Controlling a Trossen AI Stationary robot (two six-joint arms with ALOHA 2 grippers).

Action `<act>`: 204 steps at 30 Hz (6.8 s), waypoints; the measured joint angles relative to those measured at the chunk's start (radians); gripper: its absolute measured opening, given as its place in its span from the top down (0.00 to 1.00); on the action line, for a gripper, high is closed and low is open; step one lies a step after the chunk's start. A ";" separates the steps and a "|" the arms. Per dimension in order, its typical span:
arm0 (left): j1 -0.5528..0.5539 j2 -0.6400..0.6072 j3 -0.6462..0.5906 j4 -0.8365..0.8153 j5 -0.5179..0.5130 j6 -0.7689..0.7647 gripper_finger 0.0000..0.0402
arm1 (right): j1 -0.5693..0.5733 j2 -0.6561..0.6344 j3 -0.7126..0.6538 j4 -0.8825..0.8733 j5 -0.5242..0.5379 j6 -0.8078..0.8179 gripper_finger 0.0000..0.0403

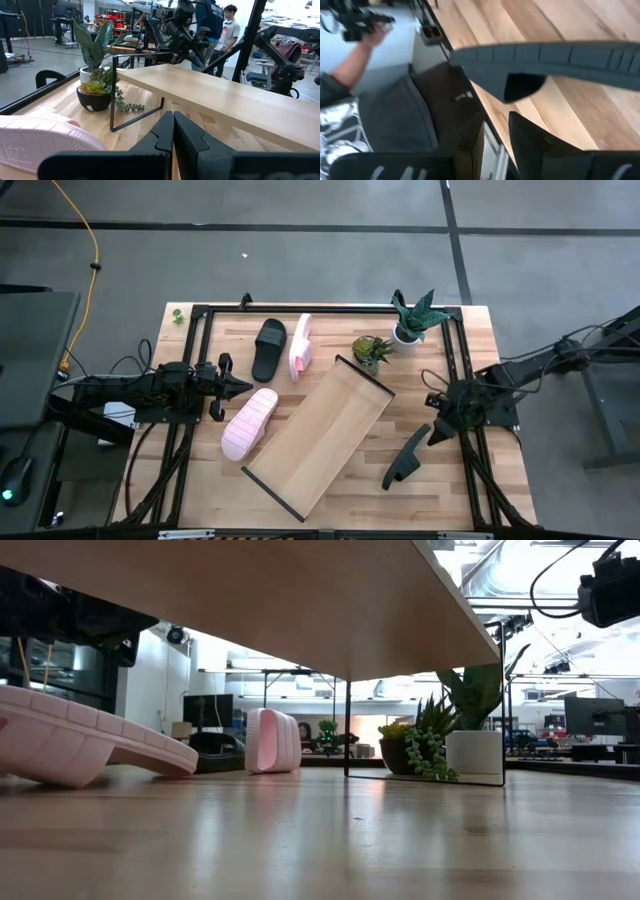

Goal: Pick and place slides into the shelf
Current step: Put the bottom black slide on the shelf

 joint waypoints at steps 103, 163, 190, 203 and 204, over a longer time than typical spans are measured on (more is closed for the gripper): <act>0.000 0.000 0.000 0.000 0.000 0.000 1.00 | 0.309 0.558 -0.001 1.011 0.317 0.046 1.00; 0.000 0.000 0.000 0.000 0.000 0.000 1.00 | 0.162 0.584 0.104 1.184 0.742 0.938 1.00; 0.000 0.000 0.000 0.000 0.000 0.000 1.00 | 0.056 1.026 0.548 1.113 0.624 0.943 1.00; 0.000 0.000 0.000 0.000 0.000 -0.001 1.00 | 0.060 1.151 0.685 1.111 0.635 0.943 1.00; 0.000 0.000 0.000 0.000 0.000 -0.006 1.00 | 0.060 1.158 0.694 1.111 0.647 0.943 1.00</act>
